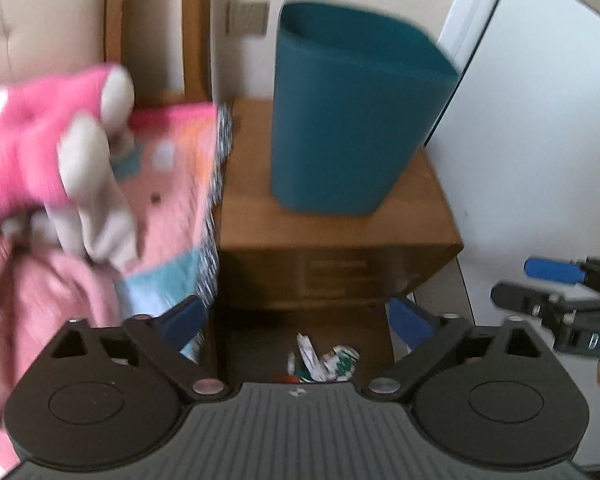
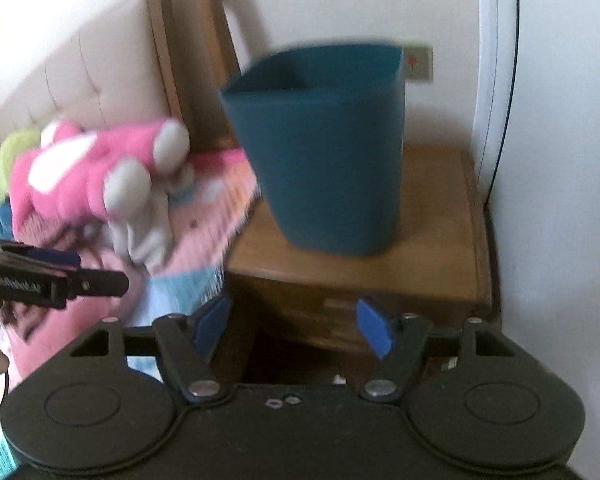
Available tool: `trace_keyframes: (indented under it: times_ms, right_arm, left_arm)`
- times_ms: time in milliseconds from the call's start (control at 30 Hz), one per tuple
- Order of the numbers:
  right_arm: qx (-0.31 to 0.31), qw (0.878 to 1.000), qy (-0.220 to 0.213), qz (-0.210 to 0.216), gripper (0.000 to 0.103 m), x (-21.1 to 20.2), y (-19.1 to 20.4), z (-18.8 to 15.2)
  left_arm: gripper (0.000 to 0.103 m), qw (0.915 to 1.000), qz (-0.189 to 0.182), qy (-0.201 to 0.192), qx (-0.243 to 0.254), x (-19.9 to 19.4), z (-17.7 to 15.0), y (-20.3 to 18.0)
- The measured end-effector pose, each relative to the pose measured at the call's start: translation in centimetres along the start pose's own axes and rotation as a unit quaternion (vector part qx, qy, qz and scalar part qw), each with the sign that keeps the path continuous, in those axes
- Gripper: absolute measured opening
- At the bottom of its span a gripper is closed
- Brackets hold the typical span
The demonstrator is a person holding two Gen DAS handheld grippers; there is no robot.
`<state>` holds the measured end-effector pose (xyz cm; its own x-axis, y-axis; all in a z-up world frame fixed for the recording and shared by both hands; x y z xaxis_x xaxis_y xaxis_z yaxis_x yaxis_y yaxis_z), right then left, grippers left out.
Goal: Collect trash
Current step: 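Lower both grippers toward the remaining floor trash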
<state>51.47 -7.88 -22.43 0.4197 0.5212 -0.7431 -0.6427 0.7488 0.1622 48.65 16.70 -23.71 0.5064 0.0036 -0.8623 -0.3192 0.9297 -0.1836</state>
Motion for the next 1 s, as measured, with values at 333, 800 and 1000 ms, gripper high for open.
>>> trace_keyframes:
  times_ms: [333, 800, 1000]
  right_arm:
    - [0.005, 0.994, 0.112, 0.007, 0.072, 12.8, -3.1, -14.6]
    - [-0.051, 0.966, 0.247, 0.048, 0.072, 30.0, -3.0, -34.9]
    - [-0.064, 0.966, 0.246, 0.042, 0.071, 34.6, -4.6, -36.9]
  left_arm:
    - [0.101, 0.9888, 0.046, 0.105, -0.096, 16.4, -11.5, 2.6]
    - [0.101, 0.9404, 0.205, 0.184, -0.2, 39.3, -26.3, 9.1]
    - [0.101, 0.9196, 0.242, 0.2, -0.236, 46.0, -29.8, 11.6]
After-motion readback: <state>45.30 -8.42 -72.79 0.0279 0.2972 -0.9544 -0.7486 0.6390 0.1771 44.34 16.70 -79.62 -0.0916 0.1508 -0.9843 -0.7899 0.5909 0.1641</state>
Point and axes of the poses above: each gripper's, at about its wrist camera, not at the fingertips, and x roughly the way its jaws point, y to its left, z to its top, the point moved 6 cm from there along x, roughly the way its jaws point, and after that the axes turned 5 degrees about -x, right-handed, at the moved point
